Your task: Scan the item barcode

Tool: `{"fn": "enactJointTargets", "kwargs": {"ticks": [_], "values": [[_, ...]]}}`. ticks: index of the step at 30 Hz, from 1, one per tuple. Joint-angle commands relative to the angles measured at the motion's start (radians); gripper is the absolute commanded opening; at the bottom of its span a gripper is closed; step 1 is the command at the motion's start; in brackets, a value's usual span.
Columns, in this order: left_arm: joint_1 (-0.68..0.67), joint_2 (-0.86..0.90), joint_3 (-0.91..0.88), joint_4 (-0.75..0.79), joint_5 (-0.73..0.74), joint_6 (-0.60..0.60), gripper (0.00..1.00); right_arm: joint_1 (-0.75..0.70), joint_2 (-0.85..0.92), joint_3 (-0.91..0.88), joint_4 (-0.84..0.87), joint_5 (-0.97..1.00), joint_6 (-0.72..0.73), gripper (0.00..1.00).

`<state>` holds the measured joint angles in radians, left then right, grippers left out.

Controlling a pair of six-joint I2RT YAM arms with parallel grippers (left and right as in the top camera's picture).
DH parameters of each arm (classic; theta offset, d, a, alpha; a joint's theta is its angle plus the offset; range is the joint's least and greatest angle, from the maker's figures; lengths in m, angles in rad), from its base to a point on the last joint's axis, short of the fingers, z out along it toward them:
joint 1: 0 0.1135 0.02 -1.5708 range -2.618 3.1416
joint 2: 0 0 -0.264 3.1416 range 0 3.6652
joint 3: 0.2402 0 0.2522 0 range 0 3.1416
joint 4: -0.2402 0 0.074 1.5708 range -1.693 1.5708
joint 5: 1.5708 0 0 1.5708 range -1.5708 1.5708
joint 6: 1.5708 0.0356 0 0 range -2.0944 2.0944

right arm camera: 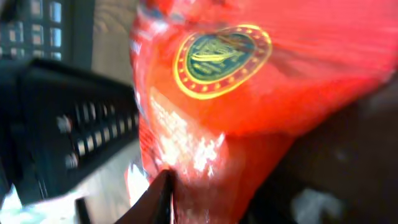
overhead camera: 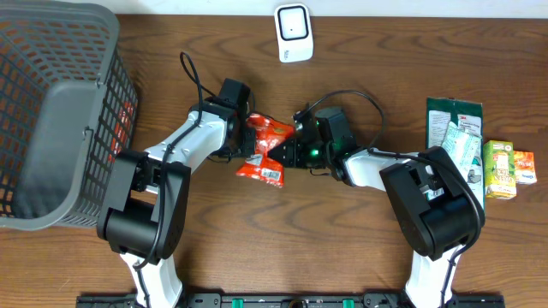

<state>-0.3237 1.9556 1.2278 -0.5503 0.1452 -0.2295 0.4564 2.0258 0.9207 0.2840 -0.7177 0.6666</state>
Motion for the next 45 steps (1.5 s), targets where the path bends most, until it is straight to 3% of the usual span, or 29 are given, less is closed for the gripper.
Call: {"fn": "enactJointTargets", "kwargs": {"ticks": [1,4,10,16,18,20,23,27,32,37,43,45], "values": [[-0.002,0.019,-0.014,0.023,-0.038,0.015,0.31,0.034,0.005,-0.006,-0.066,-0.05,0.028,0.35],[-0.002,0.019,-0.014,0.025,-0.037,0.015,0.31,0.043,0.005,-0.006,-0.075,-0.014,0.027,0.45],[-0.003,0.019,-0.014,0.018,-0.038,0.016,0.31,0.024,0.005,-0.006,0.018,0.139,0.027,0.51],[-0.003,0.019,-0.014,0.017,-0.038,0.016,0.31,0.018,0.005,-0.006,0.038,0.141,0.028,0.35],[-0.003,0.019,-0.014,0.017,-0.038,0.016,0.31,0.026,0.005,-0.006,0.034,0.141,0.023,0.34],[-0.003,0.019,-0.014,0.018,-0.038,0.016,0.31,0.03,0.005,-0.006,0.036,0.141,0.023,0.37],[-0.002,0.019,-0.014,0.017,-0.038,0.016,0.31,0.024,0.005,-0.006,0.044,0.158,0.008,0.52],[-0.003,0.019,-0.014,0.018,-0.038,0.019,0.31,0.009,0.005,-0.006,0.057,0.244,0.009,0.54],[-0.003,0.019,-0.014,0.017,-0.038,0.019,0.31,0.012,0.005,-0.006,0.06,0.328,0.009,0.49],[-0.002,0.019,-0.014,0.022,-0.038,0.022,0.31,0.019,0.005,-0.006,0.061,0.225,0.015,0.24],[-0.002,0.019,-0.014,0.052,-0.037,0.042,0.31,0.03,0.005,-0.006,-0.005,0.013,0.04,0.22],[-0.003,0.019,-0.014,0.055,-0.036,0.042,0.31,0.038,0.005,-0.006,-0.035,-0.015,0.039,0.28]]}}
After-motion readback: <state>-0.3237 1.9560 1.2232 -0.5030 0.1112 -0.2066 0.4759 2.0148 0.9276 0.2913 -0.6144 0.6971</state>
